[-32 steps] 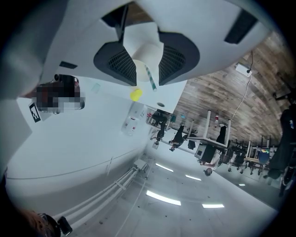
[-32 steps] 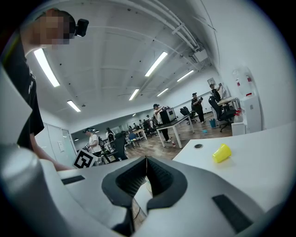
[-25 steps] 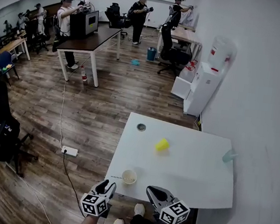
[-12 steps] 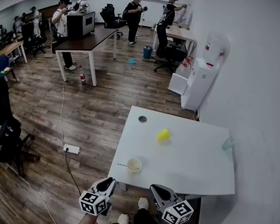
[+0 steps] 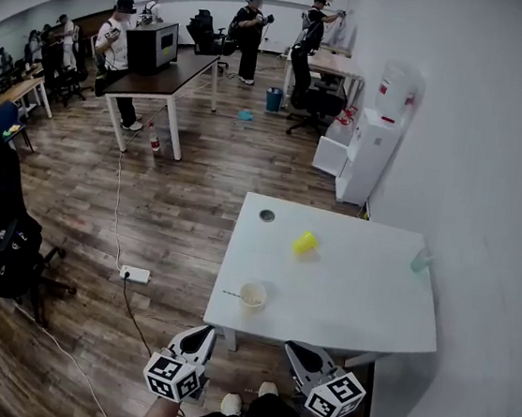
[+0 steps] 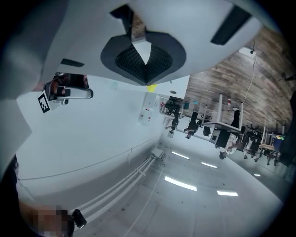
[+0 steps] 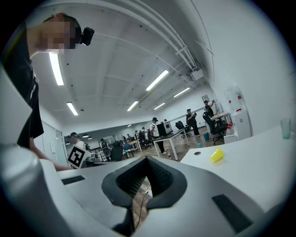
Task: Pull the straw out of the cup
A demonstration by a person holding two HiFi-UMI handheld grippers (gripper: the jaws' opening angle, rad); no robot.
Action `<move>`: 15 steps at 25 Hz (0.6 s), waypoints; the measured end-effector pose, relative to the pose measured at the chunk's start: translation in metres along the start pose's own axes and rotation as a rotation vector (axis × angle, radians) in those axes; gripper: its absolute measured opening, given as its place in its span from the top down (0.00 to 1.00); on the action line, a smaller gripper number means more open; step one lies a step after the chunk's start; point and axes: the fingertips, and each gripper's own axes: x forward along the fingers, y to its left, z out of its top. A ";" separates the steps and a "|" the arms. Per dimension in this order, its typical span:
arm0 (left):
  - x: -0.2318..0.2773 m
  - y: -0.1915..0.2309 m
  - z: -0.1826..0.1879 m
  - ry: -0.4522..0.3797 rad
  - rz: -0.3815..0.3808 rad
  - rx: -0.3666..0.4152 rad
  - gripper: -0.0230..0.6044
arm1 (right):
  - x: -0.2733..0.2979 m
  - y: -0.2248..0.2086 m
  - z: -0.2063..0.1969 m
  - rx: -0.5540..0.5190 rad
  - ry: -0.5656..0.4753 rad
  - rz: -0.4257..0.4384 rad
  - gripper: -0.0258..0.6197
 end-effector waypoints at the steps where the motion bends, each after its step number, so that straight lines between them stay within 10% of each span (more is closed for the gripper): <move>1: -0.001 -0.004 0.002 -0.006 -0.002 0.001 0.94 | -0.001 0.001 0.002 -0.002 -0.003 0.005 0.93; 15: -0.022 -0.062 0.016 -0.070 0.104 0.009 0.94 | -0.042 0.008 0.028 -0.059 -0.009 0.170 0.93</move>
